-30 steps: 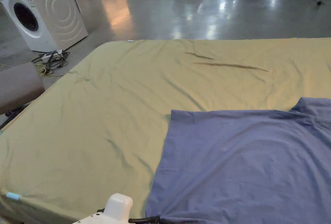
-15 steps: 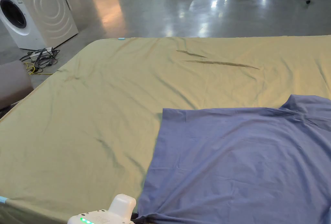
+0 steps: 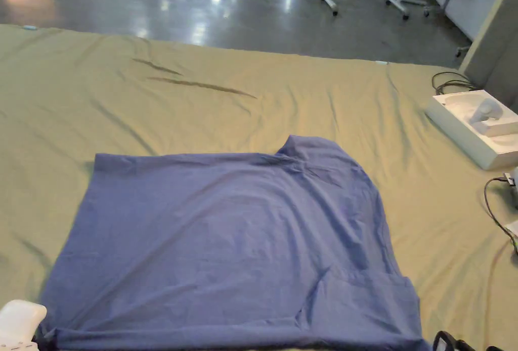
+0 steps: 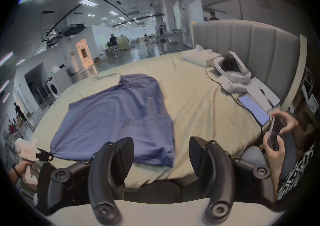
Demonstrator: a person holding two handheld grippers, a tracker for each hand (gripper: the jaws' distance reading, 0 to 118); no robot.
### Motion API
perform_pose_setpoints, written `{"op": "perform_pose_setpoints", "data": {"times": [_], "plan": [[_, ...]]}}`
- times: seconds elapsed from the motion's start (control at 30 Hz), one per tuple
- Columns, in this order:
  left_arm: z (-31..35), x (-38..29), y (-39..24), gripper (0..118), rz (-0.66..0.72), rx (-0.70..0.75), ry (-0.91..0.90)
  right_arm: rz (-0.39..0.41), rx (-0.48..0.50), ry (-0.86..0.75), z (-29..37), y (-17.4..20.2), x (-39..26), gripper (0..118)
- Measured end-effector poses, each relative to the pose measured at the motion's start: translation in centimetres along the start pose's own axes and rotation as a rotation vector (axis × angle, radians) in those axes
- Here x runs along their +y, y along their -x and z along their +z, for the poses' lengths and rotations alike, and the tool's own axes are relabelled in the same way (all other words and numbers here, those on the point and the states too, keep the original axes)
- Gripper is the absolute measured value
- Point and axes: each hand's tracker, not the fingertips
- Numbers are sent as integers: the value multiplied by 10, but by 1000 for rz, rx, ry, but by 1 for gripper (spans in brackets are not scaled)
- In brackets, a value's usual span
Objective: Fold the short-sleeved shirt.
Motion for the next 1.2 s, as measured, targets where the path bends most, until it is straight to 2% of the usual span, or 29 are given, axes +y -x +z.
{"op": "perform_pose_setpoints", "data": {"times": [0.07, 0.2, 0.33, 0.37, 0.43, 0.5, 0.57, 0.67, 0.8, 1.0, 1.2], "plan": [[-2, -2, -5, 7, -47, 24, -8, -22, 29, 74, -21, -10, -1, 71], [0, -4, -6, 7, -48, 27, -15, -63, 87, 213, -61, -14, -10, 73], [-1, -2, -2, 7, -30, 12, -11, 17, 84, 248, -83, -3, -17, 71], [-1, -2, -1, 7, -24, 7, -9, 41, 84, 274, -90, -2, -18, 65], [-1, -2, 0, 7, -17, -1, -8, 60, 73, 308, -97, 1, -21, 34], [-1, -3, 0, 7, -11, -4, -13, 112, 55, 290, -96, 5, -22, 32], [-1, -5, 0, 7, -3, -4, -21, 117, 72, 288, -91, 5, -23, 29], [5, -11, 1, 7, -11, -8, -50, 114, 73, 263, -84, 1, -22, 11], [26, -23, 4, 7, 2, -33, -133, 91, 101, 202, -68, -1, -20, 7], [56, -35, 3, 7, 1, -21, -304, 148, 102, 128, -45, 13, -19, 6], [57, -34, 7, 7, -15, -31, -303, 149, 108, 118, -37, 7, -16, 6]]}}
